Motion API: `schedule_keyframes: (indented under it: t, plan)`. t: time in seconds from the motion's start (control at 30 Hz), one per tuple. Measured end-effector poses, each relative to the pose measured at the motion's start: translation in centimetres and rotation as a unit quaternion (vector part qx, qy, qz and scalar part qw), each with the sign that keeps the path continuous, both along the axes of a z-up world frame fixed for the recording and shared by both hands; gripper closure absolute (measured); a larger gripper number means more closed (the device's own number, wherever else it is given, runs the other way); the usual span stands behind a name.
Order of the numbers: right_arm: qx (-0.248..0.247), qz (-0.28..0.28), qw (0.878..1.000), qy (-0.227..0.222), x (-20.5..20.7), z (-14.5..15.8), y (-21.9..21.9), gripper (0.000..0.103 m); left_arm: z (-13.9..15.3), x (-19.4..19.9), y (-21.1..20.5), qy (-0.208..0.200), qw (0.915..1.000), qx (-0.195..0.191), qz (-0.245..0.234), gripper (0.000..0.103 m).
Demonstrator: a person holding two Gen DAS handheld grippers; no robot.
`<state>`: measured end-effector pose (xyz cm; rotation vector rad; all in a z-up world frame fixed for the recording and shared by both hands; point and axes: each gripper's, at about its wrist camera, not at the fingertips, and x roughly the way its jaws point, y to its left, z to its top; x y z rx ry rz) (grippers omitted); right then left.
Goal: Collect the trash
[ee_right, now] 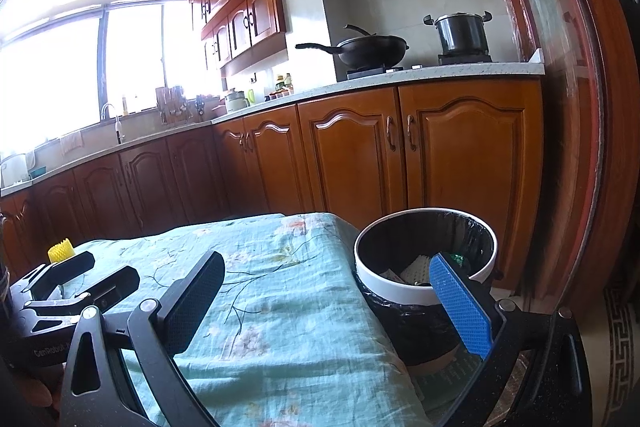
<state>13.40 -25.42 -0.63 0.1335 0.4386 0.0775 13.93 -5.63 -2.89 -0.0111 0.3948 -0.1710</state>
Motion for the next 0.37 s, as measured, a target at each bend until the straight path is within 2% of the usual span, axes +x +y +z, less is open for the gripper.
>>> schedule_keyframes:
  t: [0.37]
  plan:
    - [-0.001,0.002,1.0,0.013,0.68,-0.71,0.61,0.0,-0.25,0.36,0.79,0.006,1.0,-0.002,0.004,0.001]
